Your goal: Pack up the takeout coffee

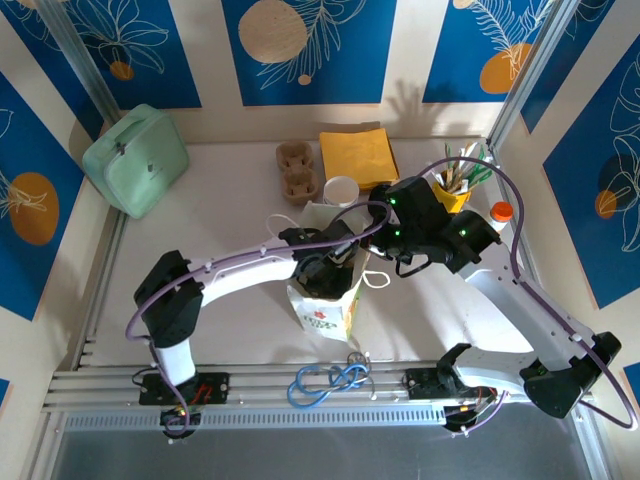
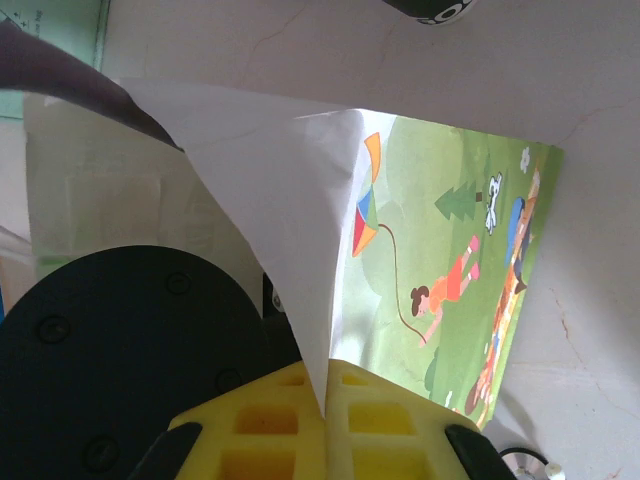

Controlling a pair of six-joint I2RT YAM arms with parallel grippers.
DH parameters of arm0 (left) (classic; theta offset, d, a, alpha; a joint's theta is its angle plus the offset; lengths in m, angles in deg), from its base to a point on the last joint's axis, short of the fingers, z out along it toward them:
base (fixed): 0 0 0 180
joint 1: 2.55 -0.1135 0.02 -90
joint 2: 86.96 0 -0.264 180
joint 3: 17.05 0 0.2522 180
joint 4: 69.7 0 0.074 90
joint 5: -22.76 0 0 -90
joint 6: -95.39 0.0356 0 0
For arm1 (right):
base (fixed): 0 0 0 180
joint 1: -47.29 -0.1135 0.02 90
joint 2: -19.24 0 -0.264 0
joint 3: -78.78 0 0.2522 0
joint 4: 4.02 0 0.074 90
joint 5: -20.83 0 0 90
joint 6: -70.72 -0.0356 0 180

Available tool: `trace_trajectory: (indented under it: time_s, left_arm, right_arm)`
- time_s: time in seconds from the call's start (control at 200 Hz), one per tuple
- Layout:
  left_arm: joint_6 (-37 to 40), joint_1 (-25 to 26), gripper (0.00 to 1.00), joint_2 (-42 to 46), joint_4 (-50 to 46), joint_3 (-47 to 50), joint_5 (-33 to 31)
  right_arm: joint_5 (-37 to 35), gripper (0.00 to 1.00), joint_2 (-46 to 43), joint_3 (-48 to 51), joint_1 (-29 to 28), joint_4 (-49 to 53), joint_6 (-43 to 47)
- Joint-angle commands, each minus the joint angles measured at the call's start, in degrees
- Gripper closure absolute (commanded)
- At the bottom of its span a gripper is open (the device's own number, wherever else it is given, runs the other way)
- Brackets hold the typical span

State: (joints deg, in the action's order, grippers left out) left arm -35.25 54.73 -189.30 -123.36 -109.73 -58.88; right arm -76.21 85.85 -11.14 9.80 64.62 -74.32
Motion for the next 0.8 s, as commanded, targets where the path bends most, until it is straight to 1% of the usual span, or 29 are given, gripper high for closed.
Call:
trace_trajectory:
  time_s: [0.0, 0.14, 0.475, 0.565, 0.595, 0.695, 0.795]
  left_arm:
    - [-1.00, 0.38, 0.93, 2.82, -5.82, 0.61, -1.68]
    - [-1.19, 0.47, 0.93, 8.04, -3.71, 1.19, -1.50]
    - [-1.81, 0.38, 0.90, 22.43, 6.03, 5.43, -1.27]
    - [-1.13, 0.30, 0.89, 26.08, 6.37, 5.66, -3.19]
    - [-0.88, 0.29, 0.87, 27.50, 6.08, 5.66, -4.60]
    - [0.58, 0.29, 0.86, 32.70, 6.10, 6.49, -8.98]
    - [0.95, 0.29, 0.78, 37.88, 7.22, 7.75, -12.11]
  right_arm:
    - [0.72, 1.00, -1.36, -3.12, 0.01, -3.68, 0.80]
    - [0.31, 1.00, -1.04, -2.17, -0.60, -3.61, 1.68]
    - [-0.30, 1.00, -1.39, -0.75, -1.26, -4.18, 2.95]
    - [1.39, 1.00, -2.14, 0.23, -1.18, -5.99, 5.12]
    - [2.33, 1.00, -2.58, 0.66, -1.18, -6.98, 5.97]
    - [5.43, 1.00, -5.10, 2.42, -1.18, -10.94, 9.09]
    - [8.32, 1.00, -8.29, 5.32, -1.18, -15.80, 13.12]
